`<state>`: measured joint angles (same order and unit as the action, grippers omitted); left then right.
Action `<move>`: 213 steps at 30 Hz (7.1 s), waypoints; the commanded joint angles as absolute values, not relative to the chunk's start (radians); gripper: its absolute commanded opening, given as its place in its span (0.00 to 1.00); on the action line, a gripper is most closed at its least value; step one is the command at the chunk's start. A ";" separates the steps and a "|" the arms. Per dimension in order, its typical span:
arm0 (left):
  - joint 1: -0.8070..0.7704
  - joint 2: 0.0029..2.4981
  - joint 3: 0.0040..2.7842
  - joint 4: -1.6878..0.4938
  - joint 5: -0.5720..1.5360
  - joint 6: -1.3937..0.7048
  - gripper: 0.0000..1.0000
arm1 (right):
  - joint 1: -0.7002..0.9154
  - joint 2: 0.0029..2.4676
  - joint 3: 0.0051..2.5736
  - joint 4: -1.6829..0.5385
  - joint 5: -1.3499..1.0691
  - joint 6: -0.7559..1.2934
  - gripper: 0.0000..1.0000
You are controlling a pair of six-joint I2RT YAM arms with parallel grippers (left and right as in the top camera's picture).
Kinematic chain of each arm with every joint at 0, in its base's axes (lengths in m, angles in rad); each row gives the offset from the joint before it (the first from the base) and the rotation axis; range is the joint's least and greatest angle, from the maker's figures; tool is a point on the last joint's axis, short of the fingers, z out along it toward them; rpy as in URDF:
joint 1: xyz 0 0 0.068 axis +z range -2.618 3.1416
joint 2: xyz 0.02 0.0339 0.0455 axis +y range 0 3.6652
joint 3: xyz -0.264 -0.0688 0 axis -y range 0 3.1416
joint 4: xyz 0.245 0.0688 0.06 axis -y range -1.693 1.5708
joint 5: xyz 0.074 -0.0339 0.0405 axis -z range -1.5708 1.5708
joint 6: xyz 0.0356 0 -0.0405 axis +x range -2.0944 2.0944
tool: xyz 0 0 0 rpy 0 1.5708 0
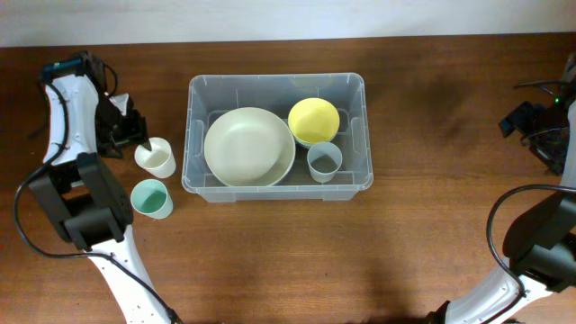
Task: Pack container
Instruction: 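Grasp the white cup rim with the left gripper and lift, then carry the white cup right and lower it into the grey cup, then release the white cup and move the left gripper to the mint-green cup, then grasp the mint-green cup rim with the left gripper and lift, then carry the mint-green cup right and lower it into the white cup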
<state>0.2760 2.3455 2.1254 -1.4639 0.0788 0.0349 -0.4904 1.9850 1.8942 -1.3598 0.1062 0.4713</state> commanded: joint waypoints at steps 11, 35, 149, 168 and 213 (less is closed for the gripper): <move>0.298 2.333 2.150 -1.386 0.090 -0.032 0.01 | -0.489 1.985 1.893 -1.360 0.108 0.480 0.99; -0.234 2.328 3.031 -1.687 0.411 0.178 0.01 | -0.489 1.985 1.893 -1.360 0.108 0.480 0.99; 0.271 1.692 1.309 -1.304 -0.070 -0.352 1.00 | -0.489 1.985 1.893 -1.360 0.108 0.480 0.99; 0.289 1.692 1.145 -1.092 -0.062 -0.370 0.49 | -0.489 1.985 1.893 -1.360 0.108 0.480 0.99; -0.508 1.865 1.761 -0.983 0.178 -0.166 0.01 | -0.489 1.985 1.893 -1.360 0.108 0.480 0.99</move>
<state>-0.5095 1.8256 1.7580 -0.9680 0.2081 -0.1833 -0.4904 1.9850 1.8942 -1.3598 0.1059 0.4717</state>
